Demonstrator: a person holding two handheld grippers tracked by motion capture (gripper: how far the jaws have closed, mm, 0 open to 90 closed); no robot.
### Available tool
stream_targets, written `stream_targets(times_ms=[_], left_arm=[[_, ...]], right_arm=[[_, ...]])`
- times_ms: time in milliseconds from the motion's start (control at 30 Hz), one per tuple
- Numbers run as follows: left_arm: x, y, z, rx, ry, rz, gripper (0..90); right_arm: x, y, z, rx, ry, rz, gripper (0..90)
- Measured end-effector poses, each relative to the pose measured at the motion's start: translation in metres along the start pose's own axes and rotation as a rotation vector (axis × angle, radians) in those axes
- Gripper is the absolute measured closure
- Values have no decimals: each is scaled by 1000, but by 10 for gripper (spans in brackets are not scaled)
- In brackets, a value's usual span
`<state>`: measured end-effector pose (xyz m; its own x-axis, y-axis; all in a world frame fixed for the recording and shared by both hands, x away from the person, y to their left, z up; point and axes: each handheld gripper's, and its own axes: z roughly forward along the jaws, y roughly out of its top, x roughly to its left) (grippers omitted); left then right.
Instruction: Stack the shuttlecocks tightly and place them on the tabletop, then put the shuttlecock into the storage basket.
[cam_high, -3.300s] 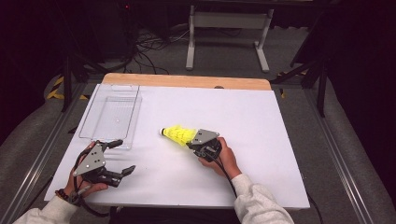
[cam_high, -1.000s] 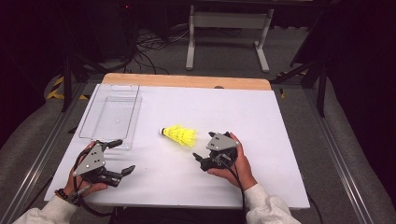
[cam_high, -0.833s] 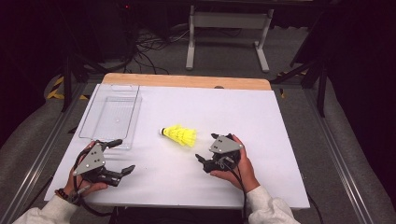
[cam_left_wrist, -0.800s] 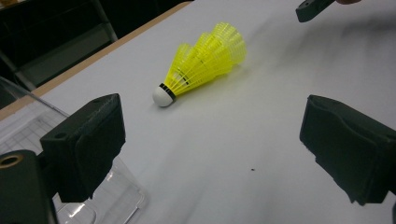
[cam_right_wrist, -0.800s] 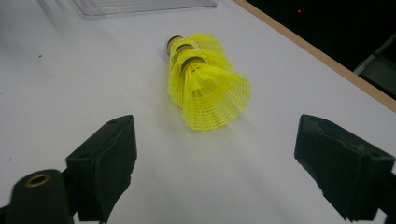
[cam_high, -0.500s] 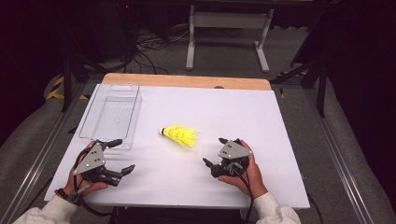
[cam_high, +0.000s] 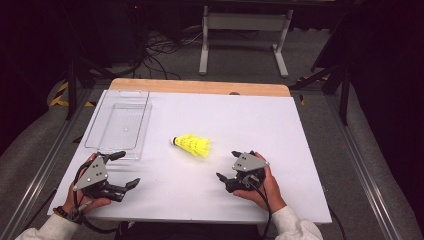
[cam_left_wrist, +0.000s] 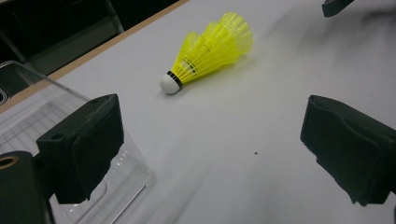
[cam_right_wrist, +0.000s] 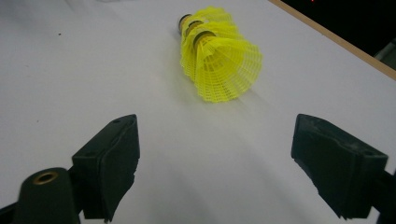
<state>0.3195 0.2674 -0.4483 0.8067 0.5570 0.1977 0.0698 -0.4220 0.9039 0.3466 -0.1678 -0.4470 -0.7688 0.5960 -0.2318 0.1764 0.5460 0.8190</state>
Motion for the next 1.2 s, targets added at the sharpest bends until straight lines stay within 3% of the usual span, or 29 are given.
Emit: stream_targets(times_ms=[367,533,900,1200], left_arm=[[-2,-5,-12,10,34,-17,67],[-4,-6,-14,9,41,-21,68],[-1,-4,-9,8,32,-11,69],[-2,-2,-4,11,18,0,69]], right_arm=[[5,10,24,24,67,-26,180],[6,12,33,45,74,-29,198],[2,15,55,89,120,19,212],[7,23,70,120,152,9,221]])
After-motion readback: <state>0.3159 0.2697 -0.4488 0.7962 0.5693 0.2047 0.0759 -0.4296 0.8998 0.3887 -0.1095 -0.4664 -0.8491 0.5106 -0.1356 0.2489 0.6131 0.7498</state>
